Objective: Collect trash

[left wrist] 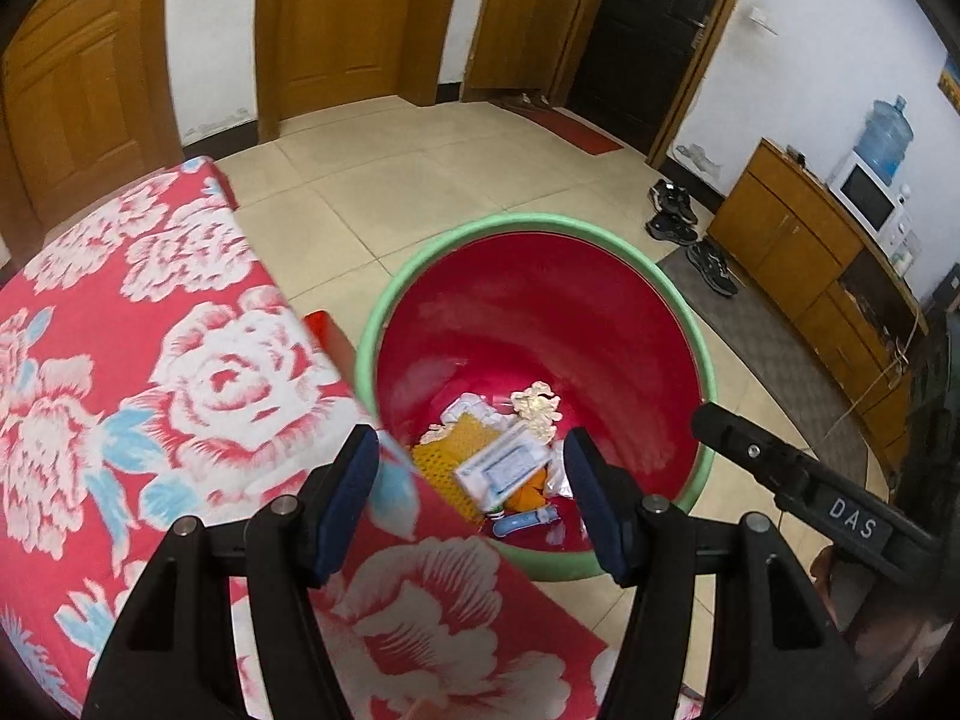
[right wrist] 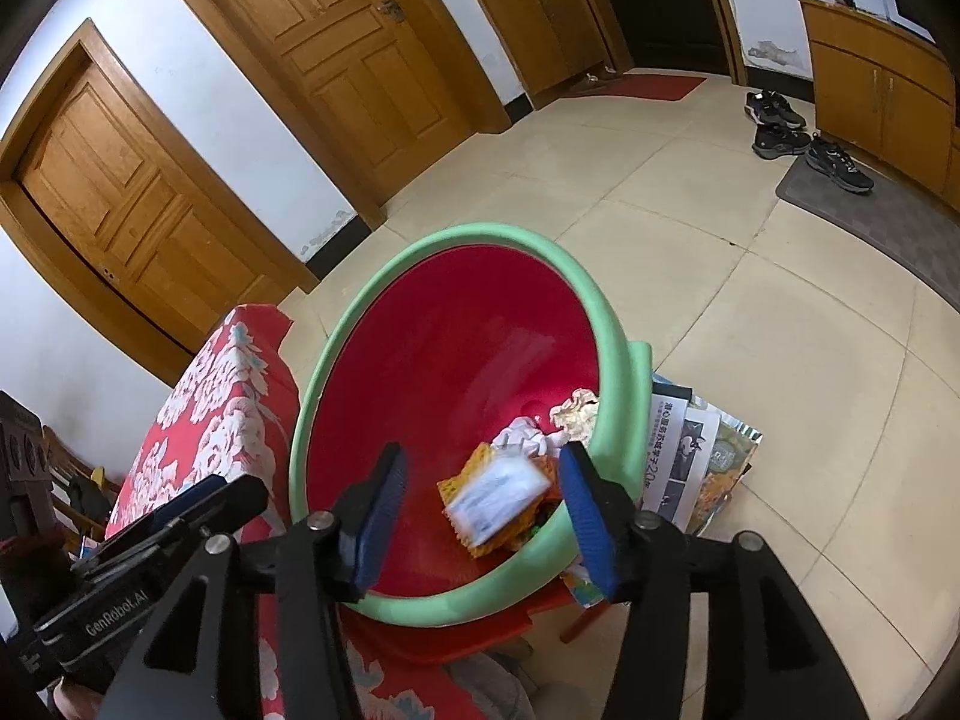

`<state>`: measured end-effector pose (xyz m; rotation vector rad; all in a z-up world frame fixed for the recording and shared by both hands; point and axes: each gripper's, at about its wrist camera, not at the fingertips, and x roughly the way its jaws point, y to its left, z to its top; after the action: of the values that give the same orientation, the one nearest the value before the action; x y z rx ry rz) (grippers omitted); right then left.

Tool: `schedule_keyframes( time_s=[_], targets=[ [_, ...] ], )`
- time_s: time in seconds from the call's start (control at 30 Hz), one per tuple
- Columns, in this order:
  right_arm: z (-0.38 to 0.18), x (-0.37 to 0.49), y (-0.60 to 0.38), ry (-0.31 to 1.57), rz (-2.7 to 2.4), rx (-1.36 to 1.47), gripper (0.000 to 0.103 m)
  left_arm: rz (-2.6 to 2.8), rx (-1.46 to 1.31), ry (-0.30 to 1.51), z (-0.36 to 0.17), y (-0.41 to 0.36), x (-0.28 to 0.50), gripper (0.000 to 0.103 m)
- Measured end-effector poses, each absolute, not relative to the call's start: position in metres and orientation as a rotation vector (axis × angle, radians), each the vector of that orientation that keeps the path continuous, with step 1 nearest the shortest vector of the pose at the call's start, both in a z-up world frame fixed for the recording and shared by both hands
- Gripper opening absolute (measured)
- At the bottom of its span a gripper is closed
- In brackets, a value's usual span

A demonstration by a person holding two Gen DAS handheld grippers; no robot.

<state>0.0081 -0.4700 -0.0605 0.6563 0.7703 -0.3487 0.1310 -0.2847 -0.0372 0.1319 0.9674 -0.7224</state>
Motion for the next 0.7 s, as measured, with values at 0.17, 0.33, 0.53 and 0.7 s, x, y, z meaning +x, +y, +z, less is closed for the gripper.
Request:
schedule_keyframes(
  time_s=[0.17, 0.33, 0.53, 0.7],
  targets=[
    [-0.053, 0.009, -0.457, 0.770, -0.328, 0.633, 0.069, -0.679, 0.097, 0.961, -0.030, -0.265, 0.133, 0.064],
    [-0.040, 0.010, -0.437, 0.761, -0.289, 0.592, 0.077, -0.627, 0.062, 0.937, -0.018, -0.237, 0.128, 0.064],
    [-0.025, 0.010, -0.409, 0.749, -0.248, 0.536, 0.086, -0.561, 0.046, 0.912, -0.007, -0.207, 0.121, 0.064],
    [-0.014, 0.009, -0.385, 0.742, -0.206, 0.497, 0.087, -0.493, 0.024, 0.892, 0.002, -0.177, 0.111, 0.064]
  ],
)
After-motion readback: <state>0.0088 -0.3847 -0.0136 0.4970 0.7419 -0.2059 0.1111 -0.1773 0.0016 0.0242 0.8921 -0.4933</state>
